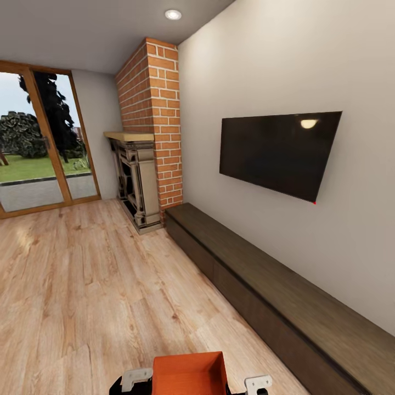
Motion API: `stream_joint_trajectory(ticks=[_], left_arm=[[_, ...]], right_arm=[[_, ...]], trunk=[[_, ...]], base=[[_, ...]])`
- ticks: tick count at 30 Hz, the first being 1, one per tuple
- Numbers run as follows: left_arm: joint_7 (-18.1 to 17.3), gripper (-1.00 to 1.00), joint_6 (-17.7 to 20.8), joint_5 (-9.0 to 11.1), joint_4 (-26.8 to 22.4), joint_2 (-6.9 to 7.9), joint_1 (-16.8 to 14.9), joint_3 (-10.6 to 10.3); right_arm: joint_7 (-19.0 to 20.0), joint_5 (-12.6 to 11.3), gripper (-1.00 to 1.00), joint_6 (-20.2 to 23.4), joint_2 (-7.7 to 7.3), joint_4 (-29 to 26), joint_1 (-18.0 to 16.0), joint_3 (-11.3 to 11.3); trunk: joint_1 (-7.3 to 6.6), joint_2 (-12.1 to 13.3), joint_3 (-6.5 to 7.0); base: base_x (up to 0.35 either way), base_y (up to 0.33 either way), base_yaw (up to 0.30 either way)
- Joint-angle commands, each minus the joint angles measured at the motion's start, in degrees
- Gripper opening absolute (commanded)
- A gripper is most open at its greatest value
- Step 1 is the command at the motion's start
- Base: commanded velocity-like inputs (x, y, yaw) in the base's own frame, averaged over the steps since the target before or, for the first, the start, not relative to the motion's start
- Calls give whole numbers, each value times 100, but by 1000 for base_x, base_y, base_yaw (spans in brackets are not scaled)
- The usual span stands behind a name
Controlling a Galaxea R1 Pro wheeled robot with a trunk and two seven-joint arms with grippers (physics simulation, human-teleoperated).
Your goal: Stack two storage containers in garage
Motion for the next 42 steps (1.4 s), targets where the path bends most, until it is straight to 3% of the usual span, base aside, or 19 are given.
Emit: stream_joint_trajectory(ticks=[1, 11, 42], left_arm=[[32, 100, -22, 57, 4, 2, -5, -50], [32, 100, -22, 52, 3, -2, -5, -53], [32, 100, -22, 58, 3, 8, -5, -44]], right_arm=[[-44, 26, 100, -11, -1, 5, -4, 33], [-48, 28, 100, -11, -1, 14, -4, 33], [-6, 28, 100, -12, 3, 6, 27, 47]], trunk=[[0, -4, -7], [0, -4, -7], [681, -1247, -563]], base=[[0, 0, 0], [0, 0, 0], [0, 0, 0]])
